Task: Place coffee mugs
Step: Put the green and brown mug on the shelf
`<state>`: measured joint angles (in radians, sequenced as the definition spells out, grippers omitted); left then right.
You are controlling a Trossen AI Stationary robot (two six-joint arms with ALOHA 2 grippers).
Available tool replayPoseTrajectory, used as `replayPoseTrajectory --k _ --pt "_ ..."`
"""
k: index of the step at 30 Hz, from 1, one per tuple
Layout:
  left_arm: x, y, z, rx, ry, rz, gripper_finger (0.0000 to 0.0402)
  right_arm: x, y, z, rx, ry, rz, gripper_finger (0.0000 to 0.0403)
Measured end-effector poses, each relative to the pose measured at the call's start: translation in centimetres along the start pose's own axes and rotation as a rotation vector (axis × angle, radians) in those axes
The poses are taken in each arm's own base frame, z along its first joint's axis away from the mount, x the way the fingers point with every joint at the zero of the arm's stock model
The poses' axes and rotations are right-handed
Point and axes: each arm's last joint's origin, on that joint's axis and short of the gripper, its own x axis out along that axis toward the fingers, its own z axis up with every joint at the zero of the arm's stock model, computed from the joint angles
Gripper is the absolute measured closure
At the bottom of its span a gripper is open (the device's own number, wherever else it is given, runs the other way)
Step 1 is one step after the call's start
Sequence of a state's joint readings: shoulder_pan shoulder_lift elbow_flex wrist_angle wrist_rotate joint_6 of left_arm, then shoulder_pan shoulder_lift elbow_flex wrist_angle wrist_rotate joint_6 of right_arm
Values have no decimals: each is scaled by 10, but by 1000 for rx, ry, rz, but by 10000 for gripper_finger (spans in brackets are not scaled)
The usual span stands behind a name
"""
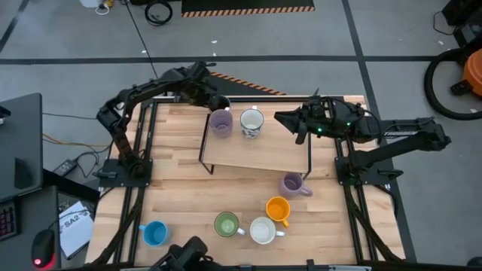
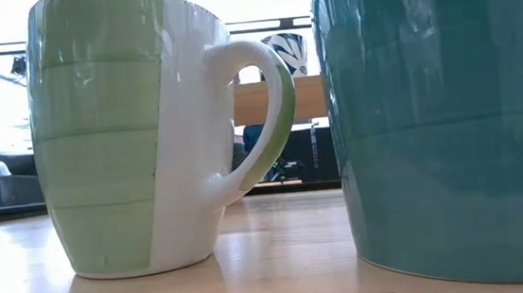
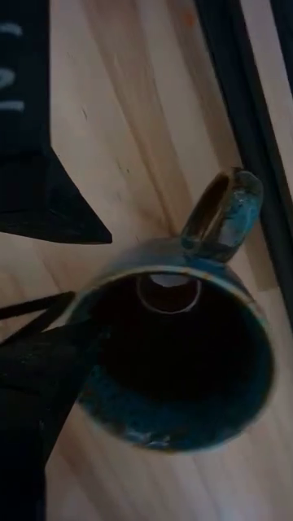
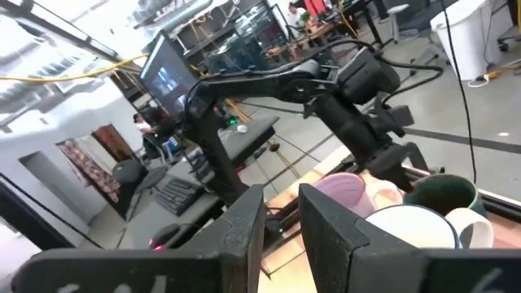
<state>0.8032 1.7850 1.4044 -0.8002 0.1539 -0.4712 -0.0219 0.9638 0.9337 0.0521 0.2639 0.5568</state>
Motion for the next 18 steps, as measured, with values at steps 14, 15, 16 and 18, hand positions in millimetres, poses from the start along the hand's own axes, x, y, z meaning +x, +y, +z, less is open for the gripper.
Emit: replayPoseTrajectory --k 14,15,16,18 --pt "34 2 1 32 46 55 242 -3 4 4 6 -37 37 317" --pt "35 2 2 38 47 57 249 -3 4 4 6 -37 38 317" --pt "35 3 2 44 48 63 259 -3 4 4 6 -37 38 317" --pt "36 3 2 57 42 72 282 -3 4 4 6 -37 38 317"
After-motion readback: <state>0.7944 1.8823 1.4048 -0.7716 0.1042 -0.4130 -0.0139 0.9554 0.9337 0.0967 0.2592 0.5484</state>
